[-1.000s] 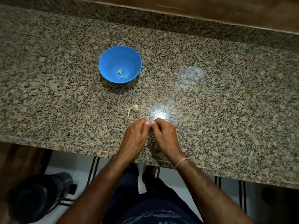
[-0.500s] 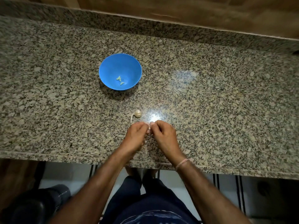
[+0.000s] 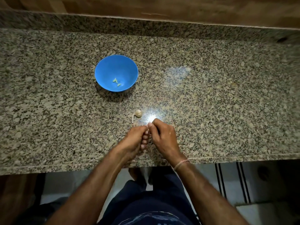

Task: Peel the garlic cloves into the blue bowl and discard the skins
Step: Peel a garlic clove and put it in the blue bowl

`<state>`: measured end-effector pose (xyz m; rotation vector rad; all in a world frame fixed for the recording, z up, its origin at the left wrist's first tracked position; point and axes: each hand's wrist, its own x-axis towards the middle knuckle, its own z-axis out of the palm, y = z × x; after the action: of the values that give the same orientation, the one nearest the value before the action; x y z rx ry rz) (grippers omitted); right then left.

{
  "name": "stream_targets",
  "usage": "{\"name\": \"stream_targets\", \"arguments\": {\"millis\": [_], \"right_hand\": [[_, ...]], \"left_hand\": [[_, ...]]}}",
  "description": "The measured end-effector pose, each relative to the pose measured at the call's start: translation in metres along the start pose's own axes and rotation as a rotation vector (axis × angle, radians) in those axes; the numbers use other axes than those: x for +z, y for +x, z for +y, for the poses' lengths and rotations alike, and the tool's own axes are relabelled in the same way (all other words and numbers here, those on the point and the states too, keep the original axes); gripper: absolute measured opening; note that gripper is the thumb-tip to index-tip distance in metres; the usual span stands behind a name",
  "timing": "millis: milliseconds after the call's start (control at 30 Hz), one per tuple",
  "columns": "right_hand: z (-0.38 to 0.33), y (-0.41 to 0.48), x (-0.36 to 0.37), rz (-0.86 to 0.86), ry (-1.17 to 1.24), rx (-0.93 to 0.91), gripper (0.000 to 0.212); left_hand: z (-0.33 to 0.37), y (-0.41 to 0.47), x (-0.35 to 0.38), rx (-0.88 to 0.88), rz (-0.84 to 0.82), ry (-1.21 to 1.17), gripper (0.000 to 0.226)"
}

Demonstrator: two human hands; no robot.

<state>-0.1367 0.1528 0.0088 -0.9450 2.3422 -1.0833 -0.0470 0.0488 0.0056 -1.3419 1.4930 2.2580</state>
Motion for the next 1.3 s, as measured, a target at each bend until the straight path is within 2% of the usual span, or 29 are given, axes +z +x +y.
{"name": "stream_targets", "arguments": {"millis": [33,67,100,167,200,300,333,433,600,700,767,833,900,933,967,1000,1067,1133,1167,1233,1300], "right_hand": [[0.001,0.000,0.001,0.016,-0.004,0.002,0.034],[0.002,0.001,0.001,0.003,0.050,0.079,0.034],[0.002,0.002,-0.001,-0.027,0.167,0.212,0.035],[-0.004,-0.001,-0.003,-0.109,0.435,0.460,0.034],[-0.005,-0.003,-0.004,-0.126,0.476,0.485,0.034],[-0.001,-0.004,-0.006,-0.094,0.295,0.278,0.033],[0.002,-0.002,-0.008,-0.096,0.287,0.252,0.031],[0.013,0.004,-0.012,-0.124,0.396,0.280,0.026],[0.019,0.010,-0.014,-0.134,0.383,0.316,0.023],[0.018,0.012,-0.011,-0.122,0.333,0.356,0.023],[0.016,0.011,-0.011,-0.084,0.230,0.271,0.022],[0.015,0.010,-0.011,-0.062,0.134,0.122,0.022],[0.016,0.012,-0.011,-0.041,0.097,0.028,0.021],[0.016,0.013,-0.011,-0.029,0.093,0.017,0.021],[0.015,0.014,-0.011,-0.018,0.104,0.033,0.021],[0.014,0.014,-0.011,-0.013,0.135,0.074,0.022],[0.011,0.016,-0.012,-0.025,0.240,0.208,0.021],[0.011,0.016,-0.011,-0.054,0.399,0.384,0.020],[0.011,0.016,-0.011,-0.066,0.494,0.467,0.021],[0.010,0.014,-0.009,-0.066,0.591,0.535,0.022],[0.010,0.011,-0.008,-0.019,0.421,0.387,0.020]], "left_hand": [[0.000,0.000,0.001,0.073,0.028,0.111,0.038],[-0.002,-0.002,0.003,0.225,0.087,0.317,0.036],[-0.005,-0.002,0.003,0.393,0.164,0.556,0.032],[-0.007,-0.006,0.005,0.574,0.239,0.756,0.024],[-0.007,-0.005,0.007,0.566,0.245,0.739,0.024],[0.002,-0.003,0.008,0.281,0.198,0.412,0.031],[0.005,-0.004,0.007,0.247,0.217,0.398,0.032],[0.007,-0.008,0.005,0.362,0.324,0.646,0.032],[0.003,-0.007,0.007,0.424,0.373,0.618,0.022],[0.000,-0.008,0.009,0.551,0.410,0.730,0.019],[-0.003,-0.007,0.009,0.581,0.418,0.799,0.022],[-0.002,-0.002,0.007,0.381,0.362,0.621,0.026],[0.002,0.000,0.004,0.123,0.203,0.212,0.027],[0.004,-0.001,0.004,0.057,0.154,0.103,0.027],[0.005,-0.002,0.006,0.056,0.151,0.105,0.028],[0.005,-0.004,0.008,0.128,0.196,0.219,0.027],[0.004,-0.009,0.010,0.407,0.370,0.575,0.024],[0.004,-0.010,0.011,0.664,0.462,0.757,0.019],[0.004,-0.008,0.010,0.727,0.463,0.807,0.017],[0.003,-0.006,0.010,0.723,0.438,0.796,0.017],[0.005,-0.006,0.010,0.482,0.371,0.539,0.020]]}}
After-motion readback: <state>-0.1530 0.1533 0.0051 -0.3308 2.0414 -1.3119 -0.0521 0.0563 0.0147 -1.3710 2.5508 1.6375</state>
